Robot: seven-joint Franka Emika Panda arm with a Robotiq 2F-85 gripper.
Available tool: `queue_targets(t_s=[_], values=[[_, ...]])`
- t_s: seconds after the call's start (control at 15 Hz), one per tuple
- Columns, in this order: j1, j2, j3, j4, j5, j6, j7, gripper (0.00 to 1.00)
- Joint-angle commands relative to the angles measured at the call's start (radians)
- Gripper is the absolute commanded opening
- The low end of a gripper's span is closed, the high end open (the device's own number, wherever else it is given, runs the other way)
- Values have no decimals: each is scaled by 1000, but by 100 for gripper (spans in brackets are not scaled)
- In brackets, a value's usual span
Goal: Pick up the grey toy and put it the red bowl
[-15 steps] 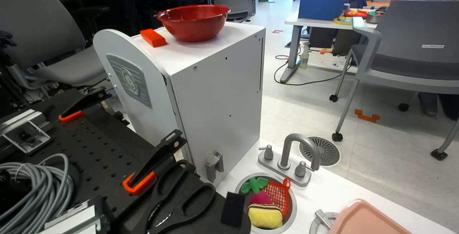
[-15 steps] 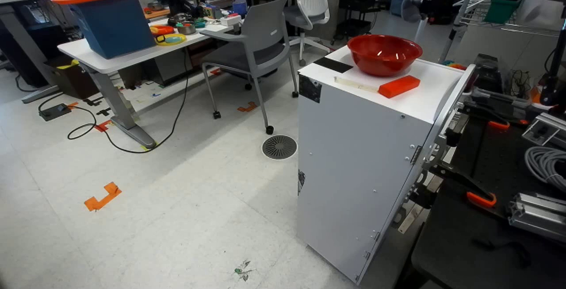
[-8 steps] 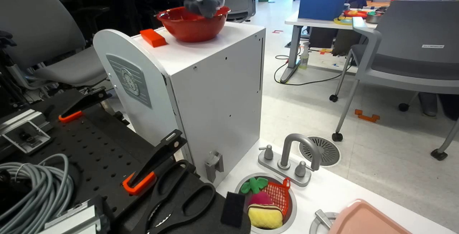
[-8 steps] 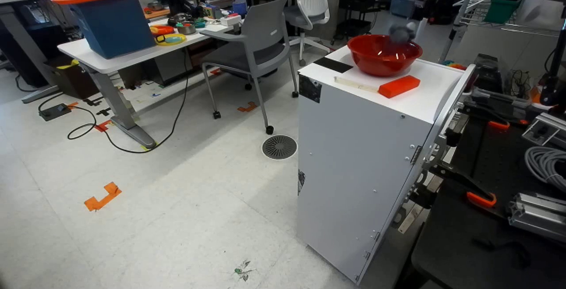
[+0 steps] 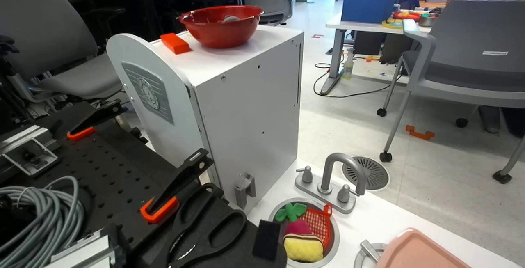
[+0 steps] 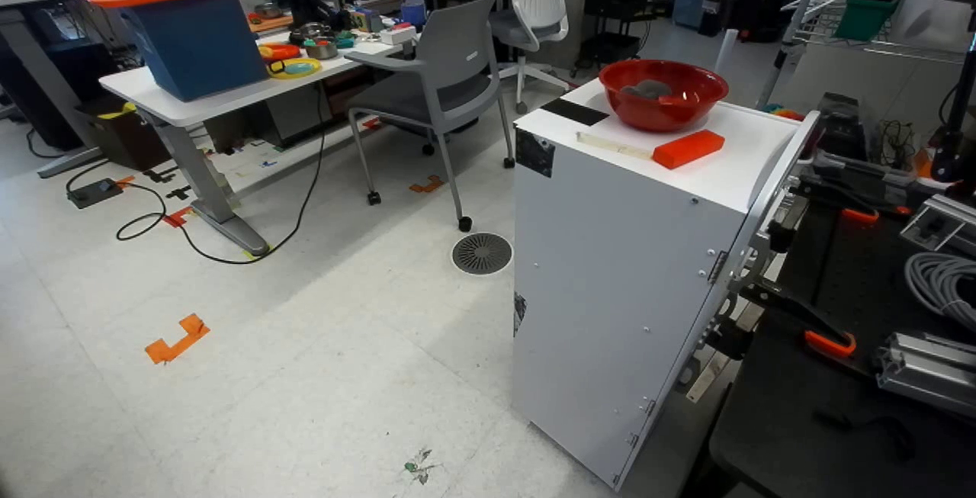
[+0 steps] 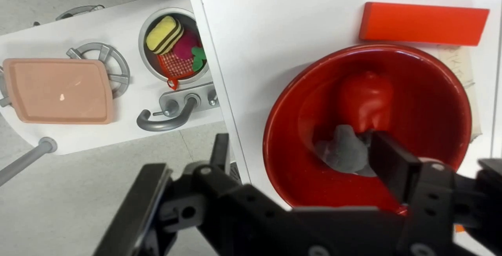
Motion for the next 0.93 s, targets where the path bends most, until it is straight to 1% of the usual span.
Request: queue_targets(t_s=[0.0,0.13,0.4,0.53,0.73,0.8,0.87], values=[[14,-30,1,-6,-35,-42,24,100],[26,-74,13,-30,-75,-76,75,100],[52,-185,52,-88,-81,-128,153,100],[60,-226,71,-106,-61,-152,180,100],[75,-285,90,-140,-24,-172,183,100],[62,-228,85,-105,-44,-153,168,100],[65,-245,91,-116,-39,-156,170,100]])
